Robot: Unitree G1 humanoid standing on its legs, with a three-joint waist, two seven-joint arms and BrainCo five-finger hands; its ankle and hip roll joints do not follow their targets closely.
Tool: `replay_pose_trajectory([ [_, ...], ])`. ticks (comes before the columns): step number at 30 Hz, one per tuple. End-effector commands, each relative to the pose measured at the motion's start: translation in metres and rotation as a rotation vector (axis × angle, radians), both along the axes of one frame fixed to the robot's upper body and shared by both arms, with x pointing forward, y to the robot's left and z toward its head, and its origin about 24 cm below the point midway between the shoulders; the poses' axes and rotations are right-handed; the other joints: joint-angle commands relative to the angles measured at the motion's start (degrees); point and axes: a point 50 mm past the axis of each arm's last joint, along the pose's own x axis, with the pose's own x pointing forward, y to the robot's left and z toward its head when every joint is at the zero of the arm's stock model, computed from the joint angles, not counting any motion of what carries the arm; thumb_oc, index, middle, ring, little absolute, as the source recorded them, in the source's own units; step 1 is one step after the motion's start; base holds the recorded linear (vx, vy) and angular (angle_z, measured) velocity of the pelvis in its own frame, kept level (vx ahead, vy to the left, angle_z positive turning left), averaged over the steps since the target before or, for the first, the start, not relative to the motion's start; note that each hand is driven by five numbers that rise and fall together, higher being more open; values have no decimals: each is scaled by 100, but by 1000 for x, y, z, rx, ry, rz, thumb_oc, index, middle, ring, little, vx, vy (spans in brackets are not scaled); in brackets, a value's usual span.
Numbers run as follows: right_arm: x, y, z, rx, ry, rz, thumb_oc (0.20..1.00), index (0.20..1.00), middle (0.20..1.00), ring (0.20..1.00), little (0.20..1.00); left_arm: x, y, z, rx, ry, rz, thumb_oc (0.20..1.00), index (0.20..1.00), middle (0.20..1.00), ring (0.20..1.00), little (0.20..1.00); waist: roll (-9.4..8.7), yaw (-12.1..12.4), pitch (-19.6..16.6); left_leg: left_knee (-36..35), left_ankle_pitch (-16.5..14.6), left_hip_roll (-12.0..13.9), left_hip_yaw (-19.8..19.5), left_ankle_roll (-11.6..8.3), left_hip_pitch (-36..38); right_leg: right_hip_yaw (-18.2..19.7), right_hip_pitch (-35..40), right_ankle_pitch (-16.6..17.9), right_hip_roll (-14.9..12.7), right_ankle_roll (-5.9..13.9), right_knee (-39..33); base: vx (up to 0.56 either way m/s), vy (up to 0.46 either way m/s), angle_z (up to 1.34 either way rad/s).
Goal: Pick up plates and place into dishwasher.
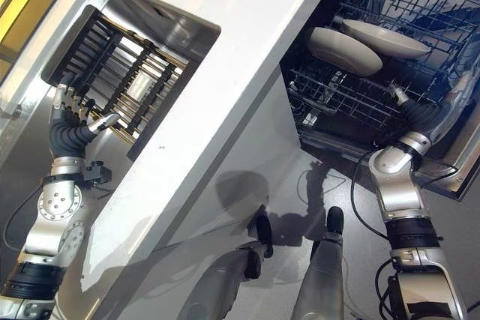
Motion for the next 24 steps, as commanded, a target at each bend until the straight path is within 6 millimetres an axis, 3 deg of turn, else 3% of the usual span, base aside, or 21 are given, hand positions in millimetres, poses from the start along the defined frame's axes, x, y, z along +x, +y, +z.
replay_pose_trajectory([
  [1,-22,-7,31,-83,-161,-111,1000,1000,1000,1000,1000,2,-3,-8,-73,-33,19,1000,1000,1000,1000,1000,-225,-264,178,782,-739,-78,-162,-65,15,65,310,369,-34,47,-592,0,0,0],
  [8,-33,-24,-7,59,-89,-246,1000,1000,1000,1000,1000,-4,-3,-16,-73,-27,27,1000,1000,1000,1000,1000,-196,-319,178,671,-682,-44,-129,-57,-21,90,274,368,18,48,-650,-3,0,0],
  [12,-30,-23,-17,92,-43,-190,1000,1000,1000,1000,1000,-6,-4,-19,-81,-26,22,1000,1000,1000,1000,1000,-101,-337,178,629,-654,-70,-122,-62,-14,125,258,359,7,44,-654,-4,43,-2],
  [16,-20,-14,-16,127,-9,-17,1000,1000,1000,1000,1000,-7,-6,-22,-93,-26,13,1000,1000,1000,1000,1000,0,-337,178,593,-624,-122,-146,-76,-28,185,228,346,-13,44,-674,15,81,-12],
  [19,-7,-3,-14,202,-7,205,1000,1000,1000,1000,1000,-5,-8,-23,-96,-22,2,1000,1000,1000,1000,1000,59,-321,178,592,-595,-157,-158,-85,-94,232,160,337,-12,47,-678,9,46,-15],
  [24,9,4,-17,311,-19,383,1000,1000,1000,1000,1000,2,-9,-19,-87,-24,-4,1000,1000,1000,1000,1000,102,-253,178,623,-567,-169,-146,-113,-245,211,42,338,-56,50,-661,-1,-5,-3],
])
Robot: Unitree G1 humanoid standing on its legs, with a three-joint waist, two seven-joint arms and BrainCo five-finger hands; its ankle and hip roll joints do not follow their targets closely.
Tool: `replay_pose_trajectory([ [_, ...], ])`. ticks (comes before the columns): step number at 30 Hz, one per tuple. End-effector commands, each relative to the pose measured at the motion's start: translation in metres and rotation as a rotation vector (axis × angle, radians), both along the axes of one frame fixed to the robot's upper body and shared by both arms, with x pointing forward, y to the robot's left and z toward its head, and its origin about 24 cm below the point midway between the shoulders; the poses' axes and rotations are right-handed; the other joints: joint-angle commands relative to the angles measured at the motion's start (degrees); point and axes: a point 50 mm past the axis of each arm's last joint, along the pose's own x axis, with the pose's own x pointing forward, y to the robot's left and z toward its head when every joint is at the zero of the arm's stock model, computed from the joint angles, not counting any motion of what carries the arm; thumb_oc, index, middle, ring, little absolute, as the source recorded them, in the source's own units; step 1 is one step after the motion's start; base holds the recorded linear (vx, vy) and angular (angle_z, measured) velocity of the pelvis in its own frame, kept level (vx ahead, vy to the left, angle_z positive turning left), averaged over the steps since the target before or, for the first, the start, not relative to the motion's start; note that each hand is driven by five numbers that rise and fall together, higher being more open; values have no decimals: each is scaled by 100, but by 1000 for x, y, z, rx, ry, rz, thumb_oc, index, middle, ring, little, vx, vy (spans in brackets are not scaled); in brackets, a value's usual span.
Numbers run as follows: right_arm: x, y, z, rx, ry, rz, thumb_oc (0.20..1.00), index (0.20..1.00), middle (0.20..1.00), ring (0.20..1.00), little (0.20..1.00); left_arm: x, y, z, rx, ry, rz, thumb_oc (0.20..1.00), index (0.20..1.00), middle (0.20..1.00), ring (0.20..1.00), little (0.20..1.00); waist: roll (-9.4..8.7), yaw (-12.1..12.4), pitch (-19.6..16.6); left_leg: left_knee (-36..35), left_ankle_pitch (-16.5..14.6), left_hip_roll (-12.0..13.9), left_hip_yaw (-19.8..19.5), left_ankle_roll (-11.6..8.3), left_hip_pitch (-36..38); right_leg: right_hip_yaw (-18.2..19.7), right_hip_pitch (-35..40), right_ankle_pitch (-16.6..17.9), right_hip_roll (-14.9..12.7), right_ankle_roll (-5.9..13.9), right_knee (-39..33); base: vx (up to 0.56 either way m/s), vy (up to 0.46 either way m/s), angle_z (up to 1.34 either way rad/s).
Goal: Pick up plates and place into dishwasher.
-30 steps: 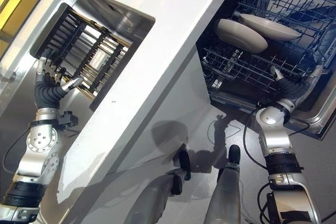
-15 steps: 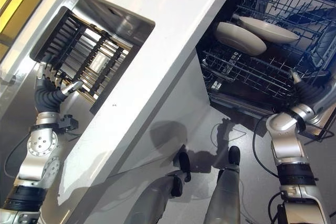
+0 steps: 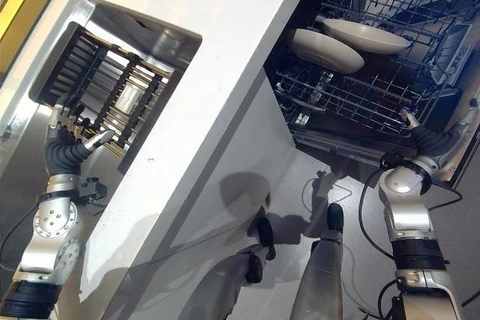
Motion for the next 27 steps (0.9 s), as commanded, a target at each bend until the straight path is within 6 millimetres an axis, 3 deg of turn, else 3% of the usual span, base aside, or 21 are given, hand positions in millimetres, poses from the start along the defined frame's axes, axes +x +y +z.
replay_pose_trajectory([
  [1,14,22,25,20,-138,225,1000,1000,1000,1000,1000,16,-22,9,-68,-111,-53,1000,1000,1000,1000,1000,30,-95,241,905,-581,-94,-294,-150,-419,-29,32,239,-76,-54,-406,0,0,0],
  [9,34,41,29,140,-209,441,1000,1000,1000,1000,1000,23,-30,16,-64,-121,-79,1000,1000,1000,1000,1000,163,57,241,884,-517,-160,-371,-161,-603,-68,-85,261,-149,-65,-433,0,0,0],
  [27,61,116,43,28,-127,731,1000,1000,1000,1000,1000,30,-33,27,-52,-136,-83,1000,1000,1000,1000,1000,181,323,241,931,-511,-196,-410,-119,-712,-272,-83,290,-272,-115,-399,9,3,3],
])
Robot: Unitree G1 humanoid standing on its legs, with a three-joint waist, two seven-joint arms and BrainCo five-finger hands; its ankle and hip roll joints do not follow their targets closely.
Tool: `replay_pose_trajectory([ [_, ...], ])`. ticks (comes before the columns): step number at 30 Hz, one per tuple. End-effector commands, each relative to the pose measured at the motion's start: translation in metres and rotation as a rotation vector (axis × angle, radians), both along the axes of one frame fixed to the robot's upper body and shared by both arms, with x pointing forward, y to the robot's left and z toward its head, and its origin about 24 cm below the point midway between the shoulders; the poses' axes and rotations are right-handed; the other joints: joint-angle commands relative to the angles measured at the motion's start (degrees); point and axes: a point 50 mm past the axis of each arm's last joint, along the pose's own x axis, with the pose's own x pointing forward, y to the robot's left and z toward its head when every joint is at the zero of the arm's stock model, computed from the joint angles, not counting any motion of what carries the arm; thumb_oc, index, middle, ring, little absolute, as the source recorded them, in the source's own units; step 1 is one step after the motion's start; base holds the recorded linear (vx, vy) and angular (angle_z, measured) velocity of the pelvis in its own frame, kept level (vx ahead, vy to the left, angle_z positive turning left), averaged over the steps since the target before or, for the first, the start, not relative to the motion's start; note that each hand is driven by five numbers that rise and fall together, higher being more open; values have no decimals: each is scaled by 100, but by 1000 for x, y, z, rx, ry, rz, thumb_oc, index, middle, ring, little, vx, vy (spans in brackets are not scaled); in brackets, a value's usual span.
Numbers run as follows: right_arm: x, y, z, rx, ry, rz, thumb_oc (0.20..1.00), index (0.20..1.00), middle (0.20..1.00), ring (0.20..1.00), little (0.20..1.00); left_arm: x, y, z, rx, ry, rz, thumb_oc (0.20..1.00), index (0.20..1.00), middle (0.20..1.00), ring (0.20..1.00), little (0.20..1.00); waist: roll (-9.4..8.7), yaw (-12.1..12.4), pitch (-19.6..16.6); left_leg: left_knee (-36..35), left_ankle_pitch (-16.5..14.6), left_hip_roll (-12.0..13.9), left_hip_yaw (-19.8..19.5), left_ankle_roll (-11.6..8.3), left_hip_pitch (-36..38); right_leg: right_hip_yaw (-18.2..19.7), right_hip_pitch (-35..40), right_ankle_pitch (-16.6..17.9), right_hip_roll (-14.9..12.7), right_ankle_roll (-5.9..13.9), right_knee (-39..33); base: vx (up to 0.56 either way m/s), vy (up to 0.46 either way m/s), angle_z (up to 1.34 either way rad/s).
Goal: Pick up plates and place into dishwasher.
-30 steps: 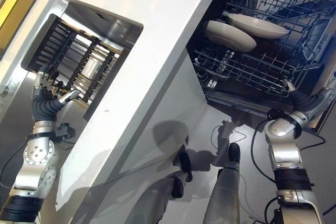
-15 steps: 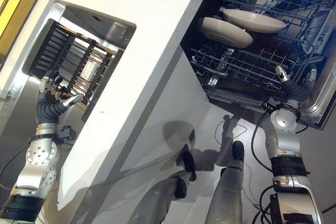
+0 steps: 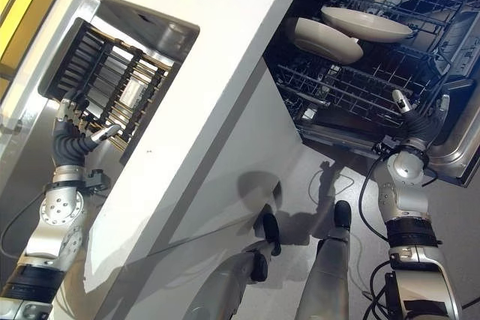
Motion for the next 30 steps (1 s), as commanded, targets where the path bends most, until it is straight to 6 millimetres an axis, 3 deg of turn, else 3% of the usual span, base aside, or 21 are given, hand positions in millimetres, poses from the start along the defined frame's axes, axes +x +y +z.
replay_pose_trajectory([
  [1,36,110,36,-216,-61,447,1000,1000,1000,1000,1000,12,-32,17,-99,-139,-91,1000,1000,1000,1000,1000,-25,201,399,976,-704,-223,-235,-60,-270,-115,318,195,-265,-24,-504,62,86,-1],
  [15,42,143,48,-338,-35,552,1000,1000,1000,1000,1000,9,-37,6,-116,-99,-127,1000,1000,1000,1000,1000,-10,507,399,1059,-754,-451,-425,-10,70,-338,899,278,-552,-7,-589,64,59,3],
  [30,45,134,71,-305,-113,463,1000,1000,1000,1000,1000,-4,-22,-4,-114,-65,-95,1000,1000,1000,1000,1000,-85,1132,399,1101,-721,-573,-698,18,27,-987,1250,313,-784,-7,-581,53,22,15],
])
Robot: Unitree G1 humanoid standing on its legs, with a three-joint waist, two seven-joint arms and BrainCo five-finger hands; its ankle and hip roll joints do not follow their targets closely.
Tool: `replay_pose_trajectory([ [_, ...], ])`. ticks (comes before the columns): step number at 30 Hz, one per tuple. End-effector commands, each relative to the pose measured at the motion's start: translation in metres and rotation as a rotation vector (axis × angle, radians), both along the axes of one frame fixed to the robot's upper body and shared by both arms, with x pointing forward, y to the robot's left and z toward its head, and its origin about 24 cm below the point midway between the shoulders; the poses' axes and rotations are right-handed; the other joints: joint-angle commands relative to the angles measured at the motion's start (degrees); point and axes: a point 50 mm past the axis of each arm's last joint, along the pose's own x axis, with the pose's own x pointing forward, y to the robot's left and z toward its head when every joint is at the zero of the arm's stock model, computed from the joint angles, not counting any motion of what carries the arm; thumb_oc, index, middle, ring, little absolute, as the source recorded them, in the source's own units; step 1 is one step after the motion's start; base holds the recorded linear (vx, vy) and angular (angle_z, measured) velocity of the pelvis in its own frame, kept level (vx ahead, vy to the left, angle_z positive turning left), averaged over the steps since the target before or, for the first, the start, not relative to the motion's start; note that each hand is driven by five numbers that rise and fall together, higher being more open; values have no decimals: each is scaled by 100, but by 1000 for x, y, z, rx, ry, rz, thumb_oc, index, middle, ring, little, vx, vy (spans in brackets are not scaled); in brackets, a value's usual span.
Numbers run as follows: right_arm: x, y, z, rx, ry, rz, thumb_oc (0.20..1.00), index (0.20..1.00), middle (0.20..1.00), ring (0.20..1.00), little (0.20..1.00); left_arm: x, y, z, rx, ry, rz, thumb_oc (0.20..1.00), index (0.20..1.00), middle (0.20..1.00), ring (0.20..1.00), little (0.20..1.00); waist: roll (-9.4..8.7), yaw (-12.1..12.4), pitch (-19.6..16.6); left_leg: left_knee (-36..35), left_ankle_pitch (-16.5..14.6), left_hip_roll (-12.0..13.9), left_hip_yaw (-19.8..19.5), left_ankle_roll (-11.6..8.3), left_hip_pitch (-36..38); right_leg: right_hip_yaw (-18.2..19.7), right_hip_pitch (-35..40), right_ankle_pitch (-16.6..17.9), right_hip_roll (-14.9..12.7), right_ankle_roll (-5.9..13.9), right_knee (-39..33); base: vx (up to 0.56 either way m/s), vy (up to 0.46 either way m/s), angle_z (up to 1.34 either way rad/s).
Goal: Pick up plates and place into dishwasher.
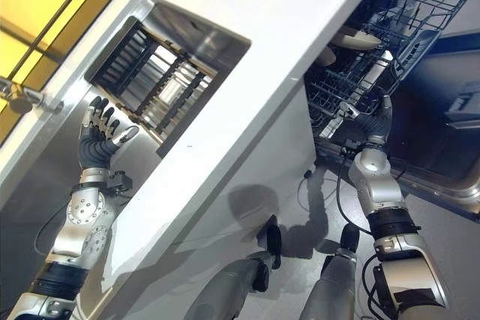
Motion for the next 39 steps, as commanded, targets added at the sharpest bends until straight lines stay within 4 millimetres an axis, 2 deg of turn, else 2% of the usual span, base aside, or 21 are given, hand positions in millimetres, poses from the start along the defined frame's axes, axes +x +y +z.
replay_pose_trajectory([
  [1,20,84,93,-86,-331,305,1000,1000,1000,1000,1000,-12,8,14,41,-87,2,1000,1000,1000,1000,1000,-98,544,403,1117,-765,-462,68,53,-493,-80,351,436,-510,44,-515,22,-4,33],
  [11,18,77,101,-76,-375,299,1000,1000,1000,1000,1000,-19,14,11,55,-81,-1,1000,1000,1000,1000,1000,-86,698,403,1131,-787,-457,52,68,-459,-315,435,426,-617,100,-429,25,9,12],
  [23,17,58,128,-115,-448,283,1000,1000,1000,1000,1000,-24,21,12,44,-88,-3,1000,1000,1000,1000,1000,64,690,403,1014,-712,-430,154,29,-357,-456,515,484,-705,155,-520,-18,-15,14],
  [29,17,48,119,-90,-417,216,1000,1000,1000,1000,1000,-23,18,14,52,-92,-25,1000,1000,1000,1000,1000,29,609,403,908,-706,-398,142,48,-179,-411,580,470,-677,149,-513,-24,-10,1],
  [39,12,23,104,-37,-387,24,1000,1000,1000,1000,1000,-16,10,17,40,-102,-14,1000,1000,1000,1000,1000,65,248,403,729,-667,-312,252,62,-60,-85,427,470,-540,127,-528,-65,-3,2],
])
